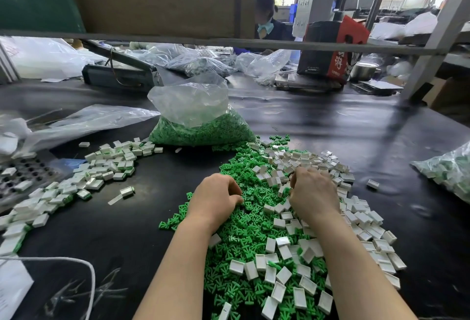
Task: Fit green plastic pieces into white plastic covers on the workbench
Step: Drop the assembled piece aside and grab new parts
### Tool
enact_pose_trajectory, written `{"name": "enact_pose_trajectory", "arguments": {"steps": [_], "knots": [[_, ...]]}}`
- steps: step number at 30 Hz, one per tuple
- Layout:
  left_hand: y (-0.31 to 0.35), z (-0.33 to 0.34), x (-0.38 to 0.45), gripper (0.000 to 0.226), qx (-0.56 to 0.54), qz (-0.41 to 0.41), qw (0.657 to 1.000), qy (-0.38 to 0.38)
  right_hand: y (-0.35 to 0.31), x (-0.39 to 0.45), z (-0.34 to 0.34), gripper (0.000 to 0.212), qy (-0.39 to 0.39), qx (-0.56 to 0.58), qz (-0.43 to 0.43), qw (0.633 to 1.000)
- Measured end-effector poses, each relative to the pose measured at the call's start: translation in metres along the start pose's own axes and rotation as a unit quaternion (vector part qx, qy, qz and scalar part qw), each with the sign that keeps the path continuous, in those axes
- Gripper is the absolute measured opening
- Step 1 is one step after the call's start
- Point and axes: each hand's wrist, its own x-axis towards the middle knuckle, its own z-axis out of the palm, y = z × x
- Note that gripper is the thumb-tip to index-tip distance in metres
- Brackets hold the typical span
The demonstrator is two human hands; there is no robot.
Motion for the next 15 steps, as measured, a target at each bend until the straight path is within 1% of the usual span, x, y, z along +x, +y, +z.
{"name": "enact_pose_trajectory", "arguments": {"steps": [3, 5, 7, 10, 15], "knots": [[0.0, 0.001, 0.001, 0.009, -0.005, -0.005, 1.0, -0.001, 0.0, 0.0, -0.001, 0.018, 0.02, 0.024, -0.004, 0.999], [-0.001, 0.002, 0.001, 0.01, -0.019, -0.007, 1.0, 0.007, -0.001, 0.001, -0.004, 0.013, 0.039, 0.095, -0.003, 0.995], [-0.001, 0.002, 0.001, 0.007, -0.056, -0.011, 0.998, 0.021, -0.005, 0.002, -0.007, 0.014, 0.045, 0.202, -0.015, 0.978], [0.001, 0.001, 0.002, 0.009, -0.156, -0.026, 0.987, 0.037, -0.011, 0.0, -0.011, 0.015, 0.04, 0.365, -0.028, 0.93], [0.006, -0.003, 0.002, 0.012, -0.299, -0.052, 0.952, 0.035, -0.018, -0.001, -0.013, 0.014, -0.01, 0.528, -0.026, 0.849]]}}
